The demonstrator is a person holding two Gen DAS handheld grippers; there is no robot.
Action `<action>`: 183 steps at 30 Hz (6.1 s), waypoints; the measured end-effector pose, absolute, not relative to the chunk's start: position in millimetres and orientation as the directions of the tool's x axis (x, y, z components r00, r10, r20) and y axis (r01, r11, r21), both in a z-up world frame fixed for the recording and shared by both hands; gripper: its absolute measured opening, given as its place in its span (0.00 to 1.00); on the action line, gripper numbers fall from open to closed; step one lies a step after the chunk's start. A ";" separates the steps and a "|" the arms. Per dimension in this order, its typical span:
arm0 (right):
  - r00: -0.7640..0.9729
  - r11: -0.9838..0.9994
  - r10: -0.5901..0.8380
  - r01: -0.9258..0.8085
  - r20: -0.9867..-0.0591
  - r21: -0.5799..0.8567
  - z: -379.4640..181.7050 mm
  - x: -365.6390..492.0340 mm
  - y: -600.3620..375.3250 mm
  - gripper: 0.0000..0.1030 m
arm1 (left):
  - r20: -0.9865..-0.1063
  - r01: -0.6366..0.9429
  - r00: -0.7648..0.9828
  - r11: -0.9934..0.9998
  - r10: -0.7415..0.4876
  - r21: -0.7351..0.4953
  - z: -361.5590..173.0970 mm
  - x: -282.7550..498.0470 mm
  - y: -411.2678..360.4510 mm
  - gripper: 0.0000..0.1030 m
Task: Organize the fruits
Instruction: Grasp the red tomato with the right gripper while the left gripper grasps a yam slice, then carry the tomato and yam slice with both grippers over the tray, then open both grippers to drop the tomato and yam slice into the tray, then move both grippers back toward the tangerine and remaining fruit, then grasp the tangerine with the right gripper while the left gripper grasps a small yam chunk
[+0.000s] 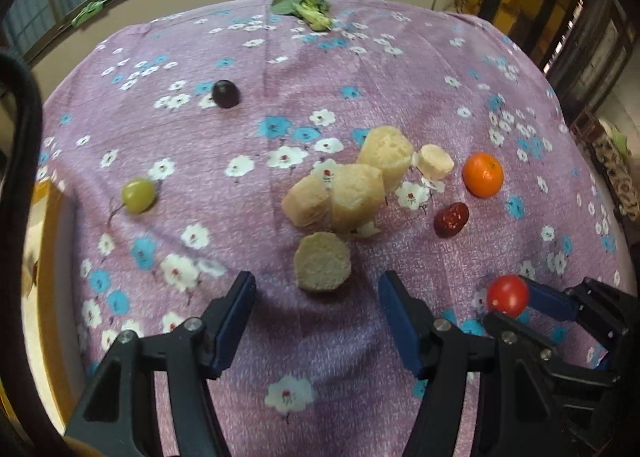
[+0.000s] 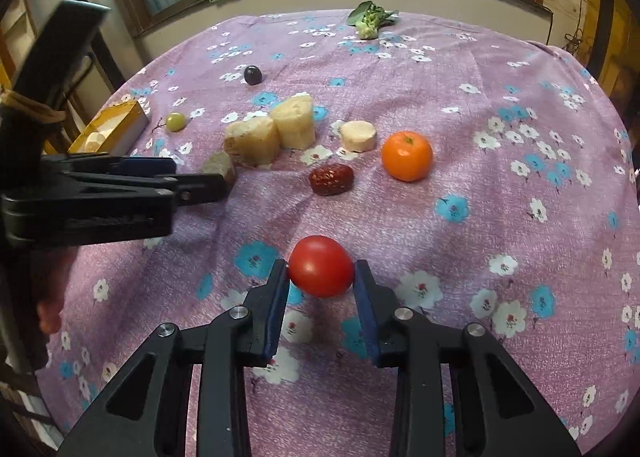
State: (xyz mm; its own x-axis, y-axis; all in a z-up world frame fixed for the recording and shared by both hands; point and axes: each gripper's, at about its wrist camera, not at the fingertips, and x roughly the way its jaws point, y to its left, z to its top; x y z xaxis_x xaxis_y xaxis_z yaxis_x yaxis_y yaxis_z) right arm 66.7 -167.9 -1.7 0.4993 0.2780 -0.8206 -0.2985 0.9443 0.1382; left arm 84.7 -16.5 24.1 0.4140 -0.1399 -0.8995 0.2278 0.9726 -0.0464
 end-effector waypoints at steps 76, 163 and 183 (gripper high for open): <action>0.404 0.790 0.375 -0.611 -0.834 0.059 9.8 87.9 177.8 0.31 | -0.874 -0.120 0.484 0.986 -0.042 -0.114 28.9 30.7 304.8 0.32; 0.577 0.987 0.137 -0.151 -0.805 0.059 23.8 111.2 -195.1 0.39 | -0.860 0.120 0.506 0.993 -0.065 -0.004 56.8 37.7 32.8 0.65; 0.560 0.968 0.239 -0.207 -0.794 0.145 7.4 145.1 -201.3 0.34 | -0.865 0.246 0.481 0.969 -0.143 -0.024 43.7 95.1 11.2 0.65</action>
